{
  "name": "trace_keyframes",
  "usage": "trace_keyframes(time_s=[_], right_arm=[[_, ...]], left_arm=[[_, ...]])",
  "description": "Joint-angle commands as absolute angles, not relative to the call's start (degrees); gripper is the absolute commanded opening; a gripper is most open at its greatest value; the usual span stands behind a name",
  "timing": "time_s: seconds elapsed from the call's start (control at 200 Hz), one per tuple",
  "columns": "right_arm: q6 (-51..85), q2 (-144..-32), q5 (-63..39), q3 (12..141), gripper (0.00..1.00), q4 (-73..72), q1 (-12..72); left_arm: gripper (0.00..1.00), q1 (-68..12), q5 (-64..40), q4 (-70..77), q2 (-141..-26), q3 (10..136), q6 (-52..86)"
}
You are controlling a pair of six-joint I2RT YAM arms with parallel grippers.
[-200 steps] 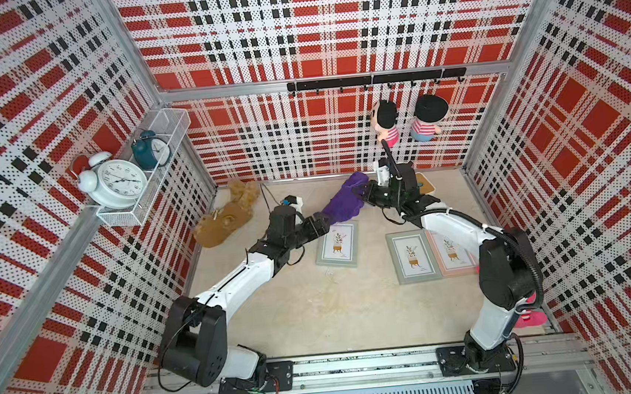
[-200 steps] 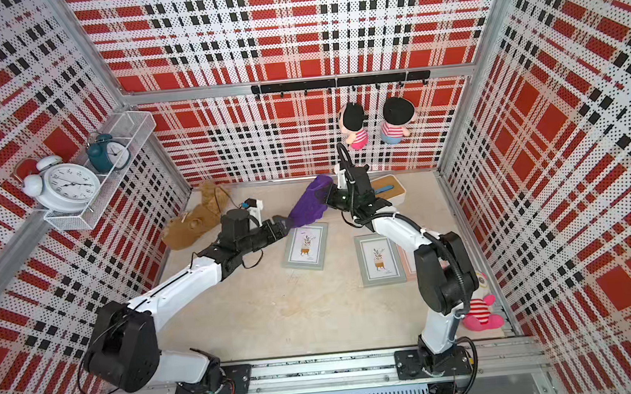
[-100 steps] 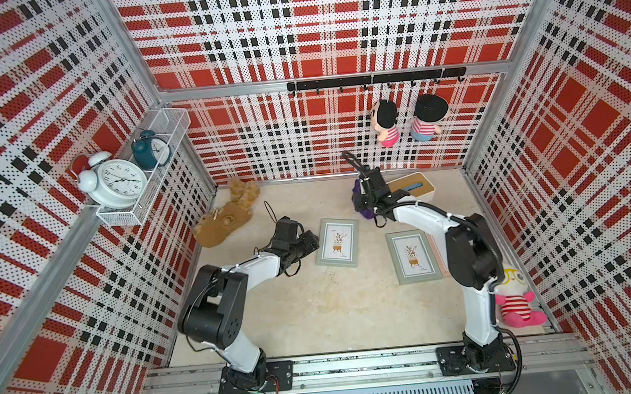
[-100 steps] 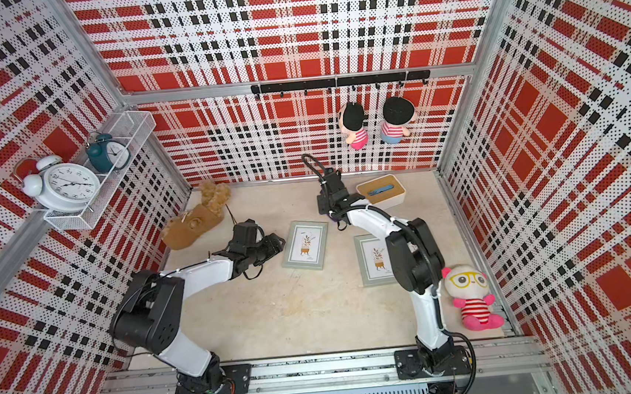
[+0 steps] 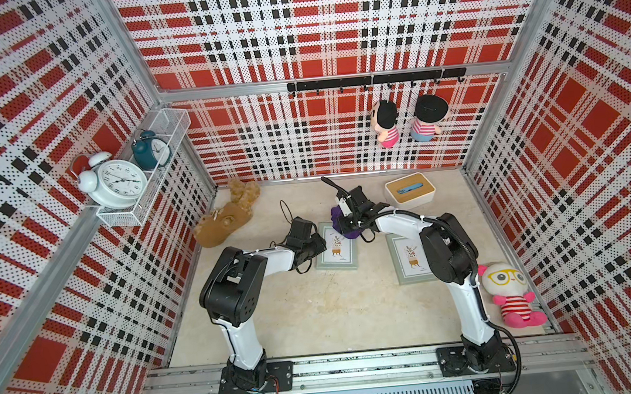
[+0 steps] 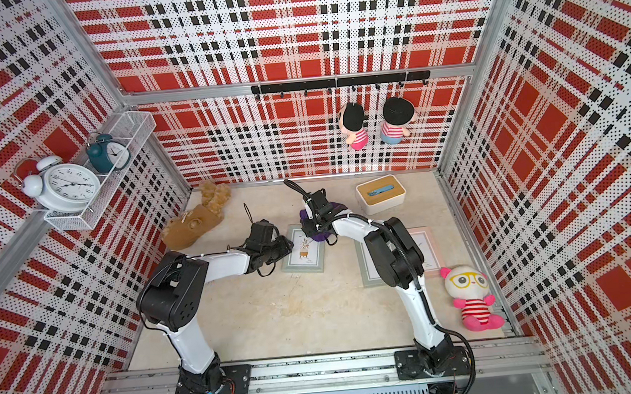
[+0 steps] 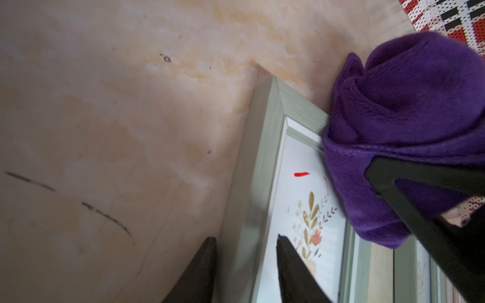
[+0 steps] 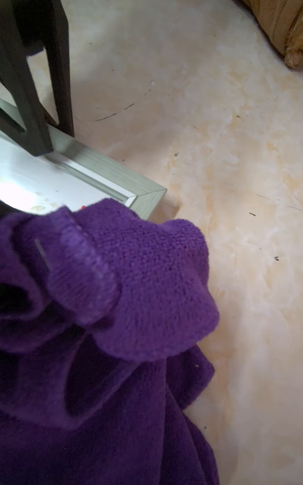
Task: Wipe the picture frame with a cloth
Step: Wipe the dirt from the picture frame.
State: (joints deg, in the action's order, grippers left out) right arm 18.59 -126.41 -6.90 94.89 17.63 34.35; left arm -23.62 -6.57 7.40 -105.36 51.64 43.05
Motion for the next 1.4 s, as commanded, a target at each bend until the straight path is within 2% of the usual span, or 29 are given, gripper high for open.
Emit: trace_keyframes(time_s=[0.0,0.19,0.601,0.772,0.842,0.967,1.052,1.167,1.243,1.393], right_arm=[[16.9,-128.7,-9.1,95.1,0.0,19.0,35.8],[14.7,-130.2,-7.6,92.8,0.0,19.0,38.3],[14.9,-135.4,-3.1,93.9,0.0,17.3,41.1],[13.6,-131.3,17.3,89.1,0.0,23.7,39.7],[12.2,-130.0,20.6,88.2,0.0,23.7,39.5],[11.9,-133.0,16.2,93.4,0.0,24.1,41.6],[14.5,-136.1,6.9,97.6,0.0,24.3,43.8],[16.4,-134.7,2.4,95.3,0.0,21.3,44.8],[16.0,-132.7,7.1,92.0,0.0,21.5,43.4],[13.6,-129.1,23.0,86.9,0.0,25.5,39.4]], left_arm=[[0.38,-24.1,-6.7,7.8,-106.0,48.9,44.2],[0.31,-24.4,-6.7,9.0,-105.9,46.4,45.3],[0.27,-24.4,-5.7,10.7,-105.8,41.8,47.5],[0.26,-24.2,-5.4,10.6,-106.3,40.3,49.4],[0.25,-24.5,-6.1,10.8,-106.9,39.9,49.5],[0.23,-25.0,-6.2,11.0,-107.6,39.5,49.7],[0.23,-25.0,-6.1,11.2,-107.6,39.0,50.1],[0.23,-24.9,-6.1,11.2,-107.5,38.7,50.4],[0.23,-25.0,-6.0,11.2,-107.8,38.6,50.5],[0.22,-24.9,-6.1,11.3,-108.0,38.5,51.0]])
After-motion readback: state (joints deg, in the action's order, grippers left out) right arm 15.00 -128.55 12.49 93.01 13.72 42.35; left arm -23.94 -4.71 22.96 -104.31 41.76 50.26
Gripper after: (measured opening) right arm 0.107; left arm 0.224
